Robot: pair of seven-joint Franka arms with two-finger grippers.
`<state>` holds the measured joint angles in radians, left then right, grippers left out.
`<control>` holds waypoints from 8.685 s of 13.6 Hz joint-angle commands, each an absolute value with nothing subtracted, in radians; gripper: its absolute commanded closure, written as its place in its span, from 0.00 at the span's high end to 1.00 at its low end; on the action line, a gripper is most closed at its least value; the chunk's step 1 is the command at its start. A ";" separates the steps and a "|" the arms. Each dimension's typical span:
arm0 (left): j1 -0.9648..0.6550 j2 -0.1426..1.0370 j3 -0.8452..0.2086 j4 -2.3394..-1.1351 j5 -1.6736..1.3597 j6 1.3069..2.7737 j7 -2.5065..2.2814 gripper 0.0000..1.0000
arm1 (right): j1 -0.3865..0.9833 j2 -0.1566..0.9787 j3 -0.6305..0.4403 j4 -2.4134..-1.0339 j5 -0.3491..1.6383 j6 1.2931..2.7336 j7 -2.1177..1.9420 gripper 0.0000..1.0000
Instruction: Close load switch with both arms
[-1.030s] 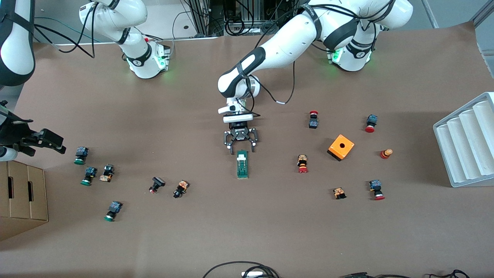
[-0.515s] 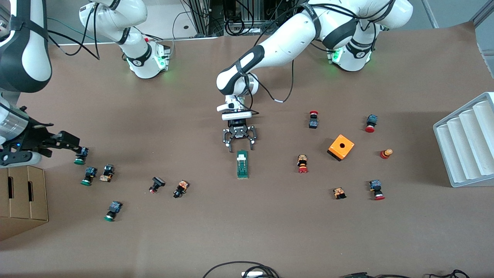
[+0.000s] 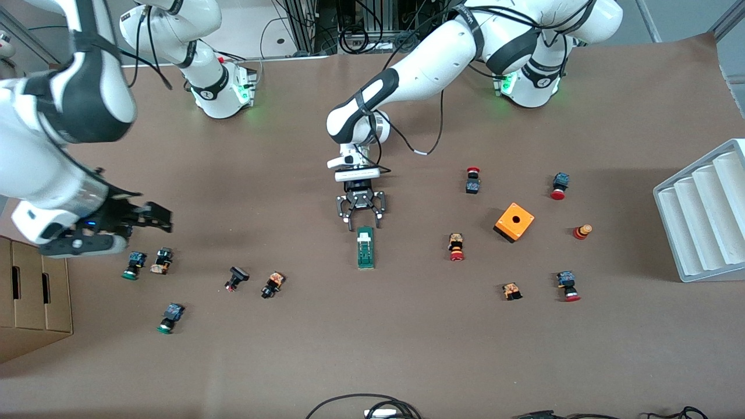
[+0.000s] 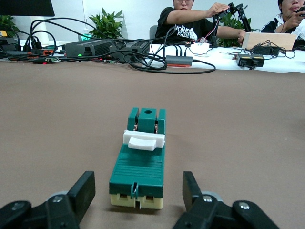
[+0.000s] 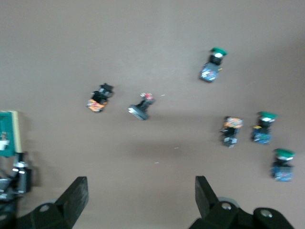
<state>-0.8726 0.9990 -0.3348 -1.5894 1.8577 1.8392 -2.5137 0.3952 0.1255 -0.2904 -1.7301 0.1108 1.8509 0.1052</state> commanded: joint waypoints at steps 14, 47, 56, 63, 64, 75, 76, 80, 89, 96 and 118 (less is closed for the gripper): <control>-0.871 1.014 -0.336 -1.575 1.862 1.822 -2.526 0.73 | 0.756 0.535 -0.296 -1.508 0.324 2.160 0.986 1.00; -0.871 1.023 -0.334 -1.577 1.870 1.829 -2.568 0.61 | 0.983 0.652 -0.298 -1.746 0.515 2.519 1.597 0.62; -0.871 1.026 -0.334 -1.574 1.868 1.830 -2.566 0.61 | 1.003 0.666 -0.298 -1.753 0.540 2.551 1.606 0.52; -0.871 1.025 -0.334 -1.575 1.867 1.829 -2.566 0.61 | 1.002 0.678 -0.298 -1.753 0.540 2.583 1.591 0.48; -0.871 1.025 -0.334 -1.574 1.867 1.830 -2.566 0.61 | 1.002 0.684 -0.298 -1.753 0.538 2.591 1.591 0.47; -0.873 1.022 -0.334 -1.575 1.868 1.829 -2.566 0.61 | 0.993 0.690 -0.299 -1.749 0.535 2.602 1.588 0.32; -0.873 1.022 -0.334 -1.575 1.868 1.829 -2.565 0.61 | 0.992 0.690 -0.299 -1.747 0.534 2.600 1.588 0.31; -0.871 1.020 -0.334 -1.575 1.870 1.829 -2.565 0.61 | 0.985 0.690 -0.299 -1.741 0.532 2.594 1.585 0.28; -0.871 1.022 -0.334 -1.575 1.868 1.830 -2.565 0.62 | 0.948 0.692 -0.298 -1.695 0.538 2.559 1.589 0.28; -0.871 1.022 -0.334 -1.575 1.868 1.832 -2.562 0.62 | 0.914 0.696 -0.278 -1.666 0.538 2.551 1.597 0.28; -0.871 1.022 -0.334 -1.574 1.859 1.835 -2.534 0.61 | 0.857 0.730 -0.229 -1.565 0.538 2.493 1.628 0.20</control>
